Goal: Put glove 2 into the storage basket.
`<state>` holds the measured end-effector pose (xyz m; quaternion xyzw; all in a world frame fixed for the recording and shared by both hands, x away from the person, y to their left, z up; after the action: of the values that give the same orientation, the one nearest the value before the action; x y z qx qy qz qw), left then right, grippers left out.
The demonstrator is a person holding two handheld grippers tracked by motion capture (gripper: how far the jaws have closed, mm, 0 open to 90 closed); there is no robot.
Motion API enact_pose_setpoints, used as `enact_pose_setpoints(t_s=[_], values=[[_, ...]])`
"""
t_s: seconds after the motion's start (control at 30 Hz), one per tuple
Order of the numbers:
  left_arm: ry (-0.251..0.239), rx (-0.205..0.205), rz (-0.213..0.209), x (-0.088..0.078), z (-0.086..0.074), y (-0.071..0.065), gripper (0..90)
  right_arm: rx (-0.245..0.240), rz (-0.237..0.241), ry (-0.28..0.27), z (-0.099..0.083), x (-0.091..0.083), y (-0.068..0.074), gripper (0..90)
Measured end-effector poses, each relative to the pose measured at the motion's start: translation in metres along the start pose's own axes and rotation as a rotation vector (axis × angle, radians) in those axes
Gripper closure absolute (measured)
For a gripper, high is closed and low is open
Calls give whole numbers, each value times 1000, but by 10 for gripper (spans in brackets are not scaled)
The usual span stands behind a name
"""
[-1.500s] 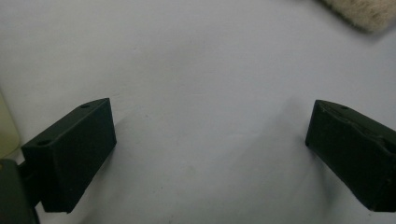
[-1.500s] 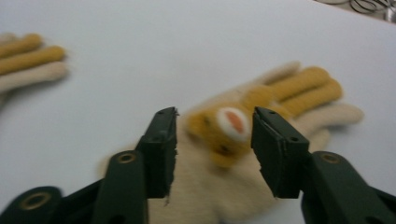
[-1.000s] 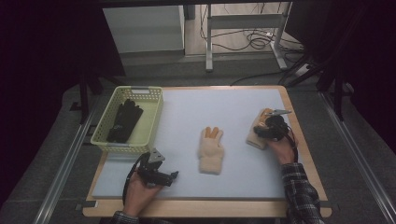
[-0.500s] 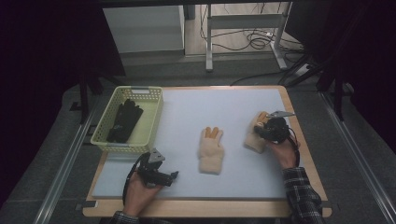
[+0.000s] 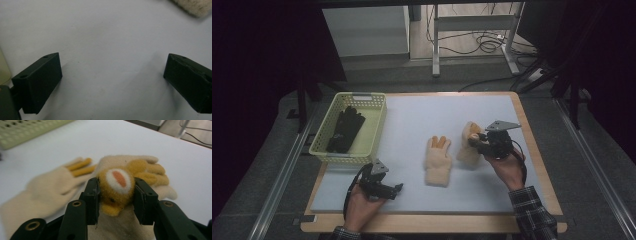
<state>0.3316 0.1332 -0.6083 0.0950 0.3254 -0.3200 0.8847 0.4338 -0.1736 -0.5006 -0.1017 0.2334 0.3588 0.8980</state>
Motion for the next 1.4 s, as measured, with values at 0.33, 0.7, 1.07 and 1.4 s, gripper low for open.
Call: enact_pose_setpoints(t_s=[0.33, 0.7, 1.07, 1.4], values=[[-4, -3, 2, 0, 0, 0, 20, -36, 154, -4, 25, -2, 62, 585], [-3, 0, 1, 0, 0, 0, 20, -110, 186, 104, 5, 52, 101, 568], [-2, 1, 1, 0, 0, 0, 20, -132, 157, 151, -19, 77, 107, 429], [-3, 0, 1, 0, 0, 0, 20, -104, 131, 96, -11, 44, 82, 413]])
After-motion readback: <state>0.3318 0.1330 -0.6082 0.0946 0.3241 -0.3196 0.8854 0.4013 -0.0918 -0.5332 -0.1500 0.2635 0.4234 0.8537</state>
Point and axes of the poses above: each handheld gripper's, and its own axes: x roughly forward along the jaws, z roughly out of its top, y roughly to its left, the point moved 8 cm from there along x, roughly forward along the jaws, and after that the axes turned 6 degrees about -y, right-handed, at the moved point
